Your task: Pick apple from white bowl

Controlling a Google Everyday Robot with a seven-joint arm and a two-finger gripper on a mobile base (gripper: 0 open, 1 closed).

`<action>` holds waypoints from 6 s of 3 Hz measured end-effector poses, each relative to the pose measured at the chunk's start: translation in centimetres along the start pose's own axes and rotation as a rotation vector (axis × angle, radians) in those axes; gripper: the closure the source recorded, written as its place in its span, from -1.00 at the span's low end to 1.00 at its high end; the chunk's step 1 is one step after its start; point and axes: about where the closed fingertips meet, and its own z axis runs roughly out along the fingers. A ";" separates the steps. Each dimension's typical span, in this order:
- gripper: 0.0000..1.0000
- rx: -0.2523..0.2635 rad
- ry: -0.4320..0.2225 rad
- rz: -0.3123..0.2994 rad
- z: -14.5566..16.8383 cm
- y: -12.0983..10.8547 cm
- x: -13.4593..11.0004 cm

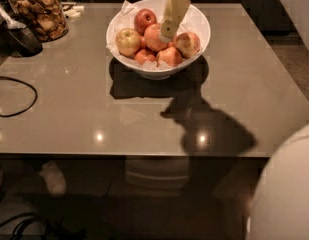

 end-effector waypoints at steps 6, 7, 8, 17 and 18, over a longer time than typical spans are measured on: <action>-0.76 -0.035 0.035 -0.010 4.1 -3.5 -1.2; -0.78 -0.047 0.041 -0.015 5.1 -3.7 -1.5; -0.80 -0.058 0.047 -0.021 6.0 -3.8 -1.7; -0.66 -0.202 0.087 -0.019 12.4 -1.6 -1.4; -0.30 -0.202 0.087 -0.019 12.4 -1.6 -1.4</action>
Offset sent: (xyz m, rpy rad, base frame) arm 0.0192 -0.0067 -0.0046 -0.0191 0.0559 -0.0176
